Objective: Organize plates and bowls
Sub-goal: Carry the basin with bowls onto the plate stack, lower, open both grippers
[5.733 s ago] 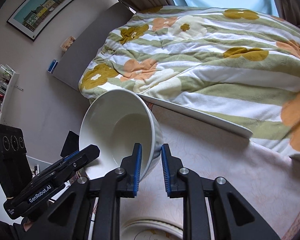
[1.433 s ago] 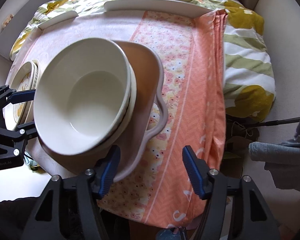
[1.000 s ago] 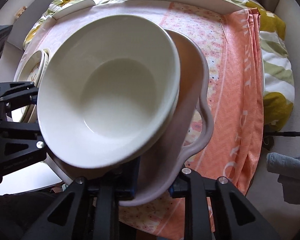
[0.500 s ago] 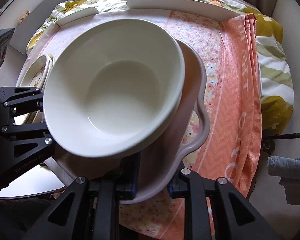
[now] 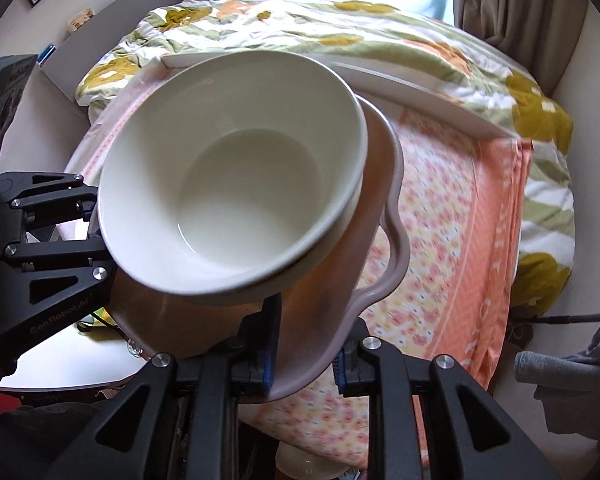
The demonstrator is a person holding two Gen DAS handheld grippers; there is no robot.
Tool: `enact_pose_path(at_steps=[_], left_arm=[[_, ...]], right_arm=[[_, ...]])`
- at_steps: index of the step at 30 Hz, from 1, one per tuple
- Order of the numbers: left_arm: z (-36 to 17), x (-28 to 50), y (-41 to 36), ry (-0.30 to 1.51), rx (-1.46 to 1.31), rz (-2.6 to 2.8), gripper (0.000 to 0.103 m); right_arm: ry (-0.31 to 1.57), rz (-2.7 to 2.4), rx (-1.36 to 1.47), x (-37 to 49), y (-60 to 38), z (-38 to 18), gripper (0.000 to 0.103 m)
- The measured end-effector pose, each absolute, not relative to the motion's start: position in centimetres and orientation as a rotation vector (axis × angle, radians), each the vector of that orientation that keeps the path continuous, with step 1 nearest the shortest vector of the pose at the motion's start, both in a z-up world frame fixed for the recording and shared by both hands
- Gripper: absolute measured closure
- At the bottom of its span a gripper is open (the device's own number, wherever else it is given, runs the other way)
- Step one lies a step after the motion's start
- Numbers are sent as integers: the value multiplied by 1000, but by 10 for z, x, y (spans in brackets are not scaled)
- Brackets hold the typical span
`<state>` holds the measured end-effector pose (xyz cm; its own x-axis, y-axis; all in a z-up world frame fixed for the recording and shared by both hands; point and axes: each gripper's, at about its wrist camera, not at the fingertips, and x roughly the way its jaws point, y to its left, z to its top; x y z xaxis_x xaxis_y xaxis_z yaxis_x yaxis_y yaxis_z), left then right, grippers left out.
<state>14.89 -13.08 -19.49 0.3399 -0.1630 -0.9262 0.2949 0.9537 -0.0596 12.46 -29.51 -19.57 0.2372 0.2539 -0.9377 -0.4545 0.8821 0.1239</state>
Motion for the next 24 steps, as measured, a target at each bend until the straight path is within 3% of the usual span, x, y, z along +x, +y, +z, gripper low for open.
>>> enact_pose_path(at_steps=[8,16,24], left_arm=[[-181,134,-41,1160,146,-289,89],[-214,122,28,1216,156,-283,89],[-246,122,45,1237,148,-328,89]], right_arm=[[1213,483,-194,117,-209,-178,83],[1271,485,-163,109,-135,-208,83],[1314,429,-162,105,-105,-236,83]])
